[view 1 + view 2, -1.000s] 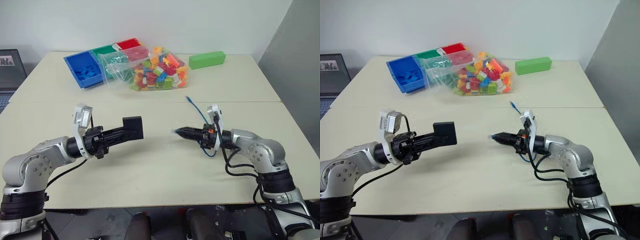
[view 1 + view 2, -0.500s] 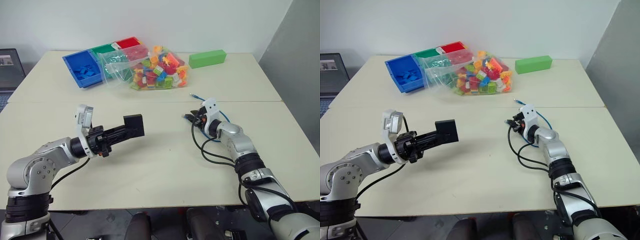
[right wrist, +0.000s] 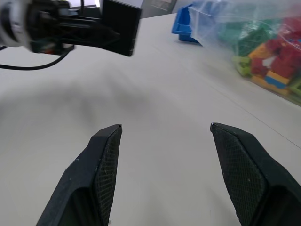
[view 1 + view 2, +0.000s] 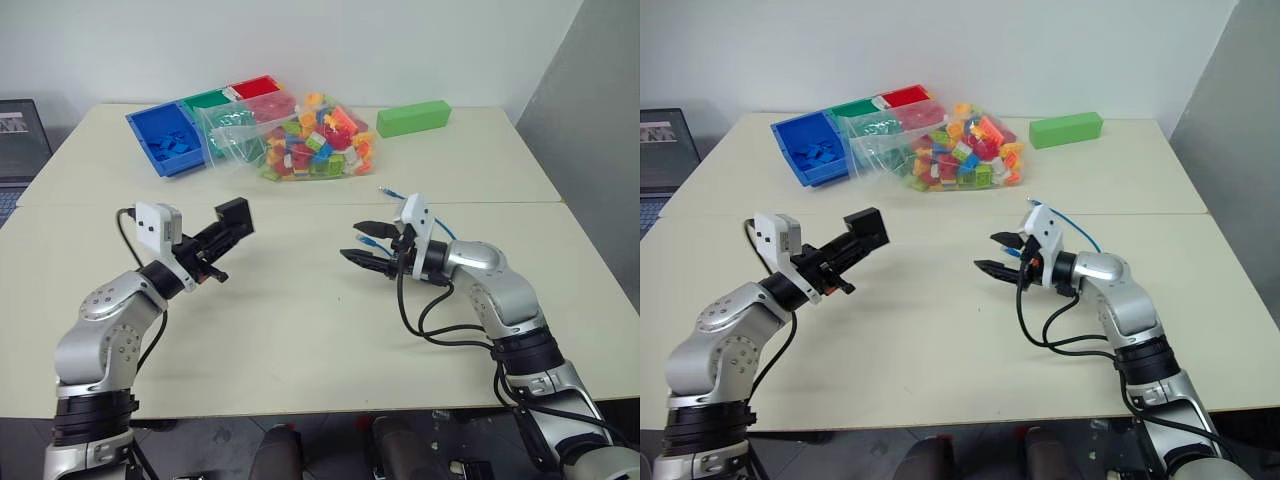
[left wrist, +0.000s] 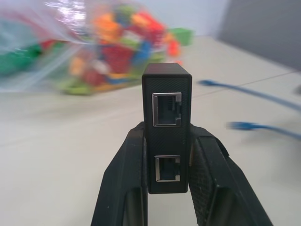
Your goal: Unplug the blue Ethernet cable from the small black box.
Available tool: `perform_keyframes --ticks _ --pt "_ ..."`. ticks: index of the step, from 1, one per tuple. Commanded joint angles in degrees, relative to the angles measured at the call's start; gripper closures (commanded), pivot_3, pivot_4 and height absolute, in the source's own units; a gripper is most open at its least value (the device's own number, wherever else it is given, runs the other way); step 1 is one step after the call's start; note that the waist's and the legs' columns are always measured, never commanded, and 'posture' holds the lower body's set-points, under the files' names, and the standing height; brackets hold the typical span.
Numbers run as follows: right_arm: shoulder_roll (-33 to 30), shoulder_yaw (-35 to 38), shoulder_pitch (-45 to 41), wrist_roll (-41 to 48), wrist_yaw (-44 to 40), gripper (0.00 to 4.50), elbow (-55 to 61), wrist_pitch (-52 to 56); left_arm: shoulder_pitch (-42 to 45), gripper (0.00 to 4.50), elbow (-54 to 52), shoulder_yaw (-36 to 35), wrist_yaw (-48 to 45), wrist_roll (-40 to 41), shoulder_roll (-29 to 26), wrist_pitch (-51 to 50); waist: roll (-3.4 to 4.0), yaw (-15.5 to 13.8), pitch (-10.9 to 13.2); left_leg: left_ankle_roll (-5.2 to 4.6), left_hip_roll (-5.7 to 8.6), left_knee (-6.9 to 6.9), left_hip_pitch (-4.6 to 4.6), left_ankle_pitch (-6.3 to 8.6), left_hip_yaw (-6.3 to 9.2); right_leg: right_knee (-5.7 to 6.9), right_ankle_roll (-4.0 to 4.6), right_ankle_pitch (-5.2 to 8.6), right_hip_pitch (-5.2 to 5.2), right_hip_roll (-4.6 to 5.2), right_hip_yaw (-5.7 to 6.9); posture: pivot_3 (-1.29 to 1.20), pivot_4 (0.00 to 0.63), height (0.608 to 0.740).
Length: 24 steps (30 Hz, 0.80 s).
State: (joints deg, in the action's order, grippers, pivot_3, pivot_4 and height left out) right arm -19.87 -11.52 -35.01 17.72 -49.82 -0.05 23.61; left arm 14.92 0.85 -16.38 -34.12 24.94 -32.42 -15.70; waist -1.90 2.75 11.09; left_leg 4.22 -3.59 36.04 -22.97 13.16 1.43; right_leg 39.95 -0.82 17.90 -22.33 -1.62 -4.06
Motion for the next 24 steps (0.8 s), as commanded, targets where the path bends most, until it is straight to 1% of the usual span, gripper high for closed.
perform_keyframes --ticks 1,4,8,10,11,12,17,18,21,24 --pt "0.6 -1.8 -2.2 -1.9 1.5 1.31 2.3 1.7 1.0 3.73 8.8 -1.1 5.0 -7.3 1.6 12.4 0.0 -0.1 0.0 0.0 0.02 0.0 0.0 0.0 -0.02 0.0 0.0 0.0 0.0 0.0 -0.01 0.0 0.15 0.74" --pt "1.2 -4.0 -3.1 -2.4 1.3 1.31 4.2 3.8 2.3 3.73 16.8 -1.1 6.9 -9.8 2.9 18.5 -0.01 -0.4 0.0 0.0 0.05 0.01 -0.04 0.0 -0.04 -0.02 0.0 0.0 0.0 0.04 0.01 0.0 0.15 0.74" --pt "1.2 -5.2 -3.1 -2.2 0.8 1.31 6.1 5.7 2.5 3.73 21.3 -1.1 5.0 -8.7 4.0 20.5 -0.01 -0.9 0.0 0.0 0.03 0.01 -0.07 0.0 0.02 -0.01 0.0 -0.01 -0.01 0.04 0.09 0.0 0.15 0.74" --pt "1.1 -5.5 -3.0 -2.5 0.9 1.31 6.3 5.9 2.4 3.02 22.9 -1.2 5.3 -8.9 4.2 21.0 -0.02 -0.9 0.0 0.0 0.03 0.01 -0.07 0.0 0.01 -0.02 0.0 -0.01 0.0 0.04 0.09 0.0 0.15 0.74" --pt "1.0 -5.5 -2.9 -2.6 0.9 1.31 6.5 6.0 2.2 2.96 23.1 -1.2 5.3 -8.8 4.3 20.9 -0.02 -0.9 0.0 0.0 0.03 0.02 -0.07 0.0 0.01 -0.01 0.0 0.0 0.0 0.04 0.09 0.0 0.15 0.74" --pt "0.9 -5.5 -2.8 -2.6 0.9 1.31 6.5 6.1 2.0 2.66 23.2 -1.4 5.4 -8.5 4.4 20.5 -0.02 -0.9 0.0 0.0 0.03 0.02 -0.06 0.0 0.02 -0.01 0.0 -0.01 0.0 0.04 0.09 0.0 0.15 0.74" --pt "0.8 -5.5 -2.5 -2.7 0.7 1.31 6.7 6.3 1.1 1.59 22.4 -1.7 5.5 -8.0 4.5 20.2 -0.02 -0.9 0.0 0.0 0.02 0.02 -0.05 0.0 0.03 0.02 0.0 -0.01 0.0 0.03 0.11 0.0 0.15 0.74" --pt "0.7 -5.5 -2.4 -2.7 0.5 1.31 6.7 6.3 0.9 1.29 22.0 -1.8 5.5 -7.9 4.5 20.1 -0.02 -0.9 0.0 0.0 0.02 0.02 -0.05 0.0 0.03 0.02 0.0 -0.01 0.0 0.03 0.11 0.0 0.15 0.74" --pt "0.6 -5.8 -2.2 -2.6 0.2 1.31 7.2 6.5 -0.4 0.65 19.6 -2.3 6.0 -7.1 4.7 19.3 -0.02 -0.8 0.0 0.0 0.02 0.02 -0.05 0.0 0.02 0.01 0.0 -0.01 0.0 0.03 0.1 0.0 0.15 0.74" --pt "0.2 -6.1 -1.9 -2.7 -0.2 1.31 8.0 6.7 -3.2 0.02 15.0 -2.7 7.2 -7.1 4.7 18.3 -0.02 -0.8 0.0 0.0 0.01 0.02 -0.05 0.0 0.02 0.01 0.0 -0.01 0.0 0.03 0.09 0.0 0.15 0.74"
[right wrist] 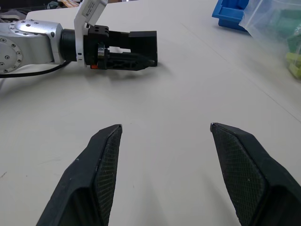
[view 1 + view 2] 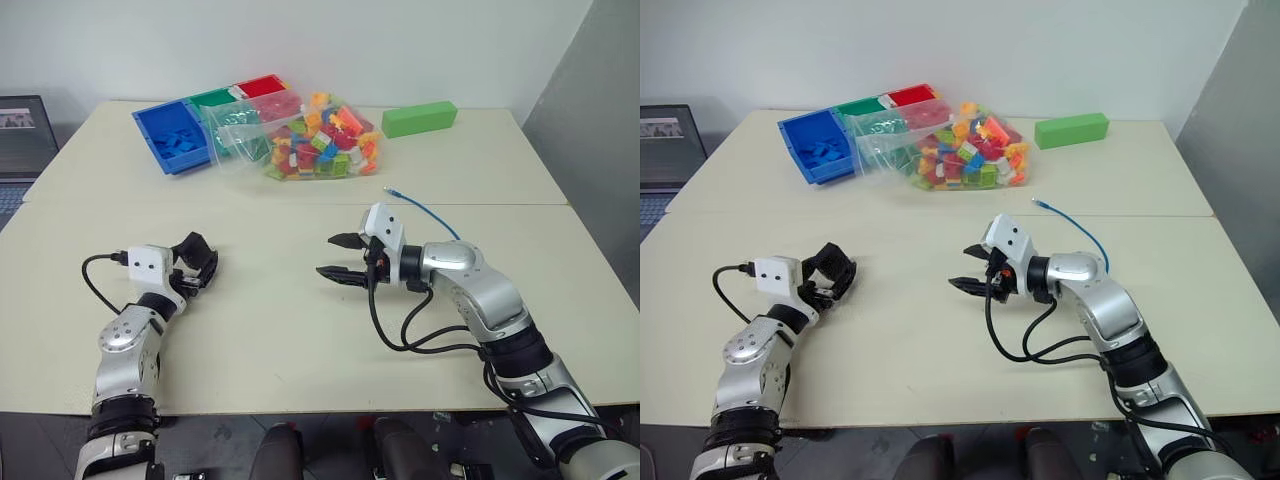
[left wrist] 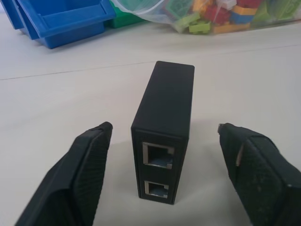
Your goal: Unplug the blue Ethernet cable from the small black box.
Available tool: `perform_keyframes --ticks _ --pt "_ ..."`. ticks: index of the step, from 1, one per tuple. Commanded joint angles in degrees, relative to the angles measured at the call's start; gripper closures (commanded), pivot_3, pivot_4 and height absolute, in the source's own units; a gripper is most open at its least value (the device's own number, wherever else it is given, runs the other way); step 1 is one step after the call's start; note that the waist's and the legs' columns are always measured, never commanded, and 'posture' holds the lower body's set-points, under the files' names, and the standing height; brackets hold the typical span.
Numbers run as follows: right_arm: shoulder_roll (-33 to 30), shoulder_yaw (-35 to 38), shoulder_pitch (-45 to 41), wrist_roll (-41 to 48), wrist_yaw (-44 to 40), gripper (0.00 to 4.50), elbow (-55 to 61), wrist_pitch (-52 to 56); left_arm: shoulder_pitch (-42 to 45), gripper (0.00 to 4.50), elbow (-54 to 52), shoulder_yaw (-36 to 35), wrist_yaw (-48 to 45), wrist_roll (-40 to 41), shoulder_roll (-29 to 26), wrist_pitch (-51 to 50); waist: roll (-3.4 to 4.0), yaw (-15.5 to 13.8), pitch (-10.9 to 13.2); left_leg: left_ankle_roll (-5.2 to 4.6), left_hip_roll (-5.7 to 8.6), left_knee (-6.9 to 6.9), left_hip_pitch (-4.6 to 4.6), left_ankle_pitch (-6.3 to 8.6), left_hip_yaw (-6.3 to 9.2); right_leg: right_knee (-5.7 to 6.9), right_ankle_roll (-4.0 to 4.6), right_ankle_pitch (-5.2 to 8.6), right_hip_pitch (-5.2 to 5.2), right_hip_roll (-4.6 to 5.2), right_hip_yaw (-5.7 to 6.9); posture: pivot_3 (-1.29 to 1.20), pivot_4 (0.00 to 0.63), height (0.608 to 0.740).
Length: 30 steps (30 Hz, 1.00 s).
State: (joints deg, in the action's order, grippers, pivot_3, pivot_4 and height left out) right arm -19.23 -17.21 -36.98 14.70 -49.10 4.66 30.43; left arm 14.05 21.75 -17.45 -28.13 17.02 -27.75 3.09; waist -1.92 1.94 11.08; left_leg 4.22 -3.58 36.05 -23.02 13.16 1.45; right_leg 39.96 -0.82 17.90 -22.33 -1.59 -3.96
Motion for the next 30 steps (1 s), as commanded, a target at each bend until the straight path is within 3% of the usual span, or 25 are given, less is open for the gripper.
perform_keyframes --ticks 1,9,15,22,30 --pt "-0.7 -0.3 0.2 0.4 -1.0 1.31 3.7 0.1 -4.0 0.02 -8.4 -1.8 1.6 0.3 -0.4 -0.9 0.0 0.0 0.0 0.0 -0.01 0.0 0.0 0.0 0.0 0.0 0.0 0.0 0.0 0.0 -0.01 0.0 0.15 0.74" --pt "-4.1 1.9 1.5 2.6 -2.8 1.31 7.8 2.7 -16.4 0.02 -29.1 -5.8 0.3 2.6 -7.3 -12.1 -0.01 0.1 0.0 0.0 -0.02 -0.02 0.01 0.0 0.03 0.0 0.0 0.01 0.01 0.21 0.0 0.0 0.15 0.74" --pt "-12.2 6.3 0.8 7.3 -9.2 1.31 10.1 4.9 -20.5 0.02 -40.0 -10.8 -2.5 5.2 -16.1 -24.6 -0.01 -0.1 0.0 0.0 0.03 -0.01 0.02 0.0 0.03 -0.03 -0.08 0.06 0.03 0.22 0.02 0.0 0.15 0.74" --pt "-21.1 10.4 -0.3 11.0 -17.9 1.31 6.3 4.2 -21.1 0.02 -41.2 -16.6 -14.4 10.9 -26.1 -30.2 0.01 0.1 0.0 -0.01 -0.02 -0.06 0.06 0.01 -0.02 -0.06 -0.21 0.19 0.0 0.2 0.02 0.0 0.15 0.74" --pt "-23.3 11.1 -1.0 10.1 -19.2 1.31 3.2 2.5 -19.9 0.02 -40.0 -17.2 -21.4 14.1 -28.2 -31.8 0.06 0.1 0.1 -0.01 -0.02 -0.06 0.06 0.01 -0.1 -0.08 -0.21 0.23 -0.02 0.2 -0.05 0.0 0.15 0.74"
